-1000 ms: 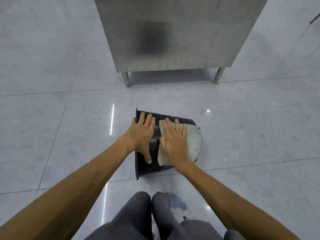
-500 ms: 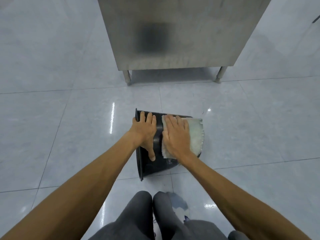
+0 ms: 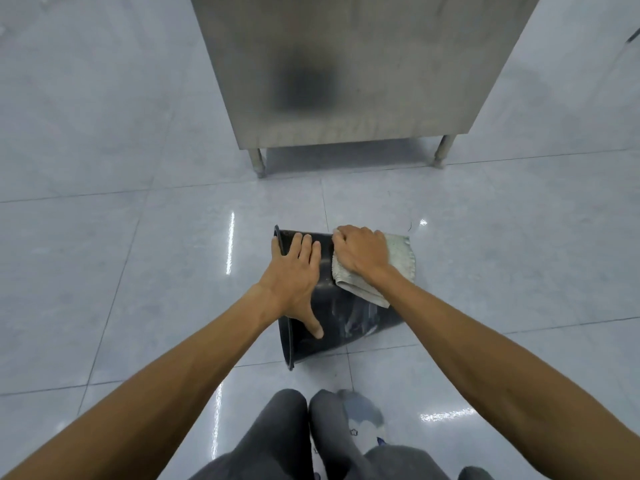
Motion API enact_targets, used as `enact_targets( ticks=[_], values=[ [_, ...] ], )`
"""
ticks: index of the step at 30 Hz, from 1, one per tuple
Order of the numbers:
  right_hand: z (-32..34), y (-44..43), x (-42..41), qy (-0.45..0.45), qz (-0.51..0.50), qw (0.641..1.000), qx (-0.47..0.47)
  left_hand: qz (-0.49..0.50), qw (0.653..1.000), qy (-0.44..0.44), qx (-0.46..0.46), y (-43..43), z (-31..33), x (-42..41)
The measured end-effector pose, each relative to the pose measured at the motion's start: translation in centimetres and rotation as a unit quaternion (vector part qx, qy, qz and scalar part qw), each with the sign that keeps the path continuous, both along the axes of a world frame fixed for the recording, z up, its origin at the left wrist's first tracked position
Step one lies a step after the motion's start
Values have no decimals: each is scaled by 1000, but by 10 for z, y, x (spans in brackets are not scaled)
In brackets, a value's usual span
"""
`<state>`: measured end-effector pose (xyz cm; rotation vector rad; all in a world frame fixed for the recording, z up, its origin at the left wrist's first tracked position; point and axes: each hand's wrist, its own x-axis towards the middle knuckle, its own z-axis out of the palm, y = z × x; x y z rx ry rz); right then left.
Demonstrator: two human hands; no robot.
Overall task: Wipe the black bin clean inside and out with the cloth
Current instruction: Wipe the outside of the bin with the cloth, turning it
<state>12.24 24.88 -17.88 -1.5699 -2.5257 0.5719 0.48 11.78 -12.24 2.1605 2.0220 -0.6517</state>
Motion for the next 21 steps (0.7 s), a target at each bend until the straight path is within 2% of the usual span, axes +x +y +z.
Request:
enact_targets(
  ticks=[6,14,21],
  values=[
    [11,18,-8,-57,89,993,-51,8,1000,-1,30,-20,-6,15],
    [15,28,-21,-75,95,989,-81,8,999,14,46,-43,-8,26],
    [4,-2,-25,7,20,997,70,59,997,26,35,-26,-7,16]
  ],
)
